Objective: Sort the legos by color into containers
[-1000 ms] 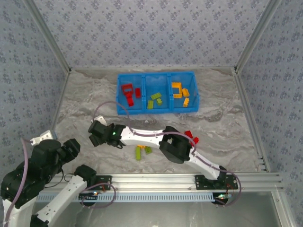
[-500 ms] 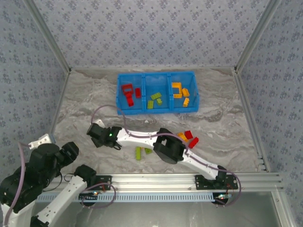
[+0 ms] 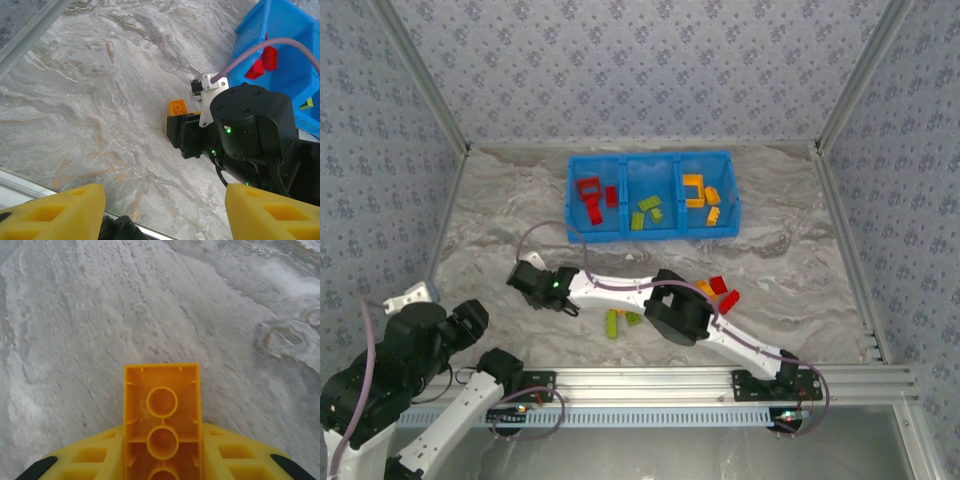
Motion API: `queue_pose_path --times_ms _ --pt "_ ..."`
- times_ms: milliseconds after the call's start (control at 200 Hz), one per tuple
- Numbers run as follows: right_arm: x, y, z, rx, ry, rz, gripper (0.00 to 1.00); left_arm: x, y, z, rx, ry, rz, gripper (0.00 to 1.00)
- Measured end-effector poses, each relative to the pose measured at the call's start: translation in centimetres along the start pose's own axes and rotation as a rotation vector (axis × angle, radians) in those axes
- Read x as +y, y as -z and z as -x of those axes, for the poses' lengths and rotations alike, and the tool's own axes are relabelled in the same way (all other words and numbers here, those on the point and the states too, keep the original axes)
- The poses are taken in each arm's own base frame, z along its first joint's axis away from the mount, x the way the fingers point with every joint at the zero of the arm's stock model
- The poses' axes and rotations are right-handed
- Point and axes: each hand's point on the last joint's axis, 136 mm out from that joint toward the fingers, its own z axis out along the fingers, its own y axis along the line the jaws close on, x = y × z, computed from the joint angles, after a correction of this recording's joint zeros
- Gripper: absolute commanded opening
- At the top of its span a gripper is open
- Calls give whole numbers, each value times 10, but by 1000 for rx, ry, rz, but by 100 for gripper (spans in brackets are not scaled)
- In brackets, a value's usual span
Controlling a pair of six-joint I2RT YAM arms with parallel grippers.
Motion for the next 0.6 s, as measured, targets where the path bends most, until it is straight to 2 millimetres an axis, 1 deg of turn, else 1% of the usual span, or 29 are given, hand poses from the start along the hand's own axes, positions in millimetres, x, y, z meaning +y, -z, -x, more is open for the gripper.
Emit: queue_pose_path --times_ms 80,155,215,265,320,335,355,370,395,430,465,495,535,600 --pt "-11 15 -5 5 10 -14 29 -8 -4 -2 18 -20 -32 65" --pt "-25 36 -4 -6 12 -25 29 -21 -10 -7 52 -44 -70 65" --pt "-41 62 3 -33 2 -32 29 -35 -17 -10 90 -64 -100 64" --pt "-58 87 11 -67 -15 -41 29 -47 -25 -13 124 -79 -124 64" --pt "-81 120 22 -117 -45 -51 29 -62 -35 -17 165 -93 -150 64" --pt "-90 132 26 -136 -57 -60 29 -65 -38 -18 175 -95 -157 64" --pt "-97 141 29 -151 -67 -64 29 -70 -41 -19 186 -99 -167 64" --pt "-107 154 34 -173 -83 -69 30 -73 -43 -20 195 -101 -173 64" --pt "-117 166 37 -193 -99 -73 30 -79 -47 -21 206 -103 -185 64" --pt "-139 189 45 -237 -135 -88 30 -87 -52 -22 221 -105 -205 64" --pt "-159 208 49 -270 -167 -108 30 -95 -56 -22 232 -107 -223 63" --pt "-176 220 51 -293 -193 -124 30 -102 -59 -22 238 -111 -240 64" --pt "-204 237 51 -319 -235 -156 30 -113 -64 -24 249 -122 -266 64" --pt "-243 252 45 -335 -291 -210 30 -133 -72 -29 266 -160 -304 63"
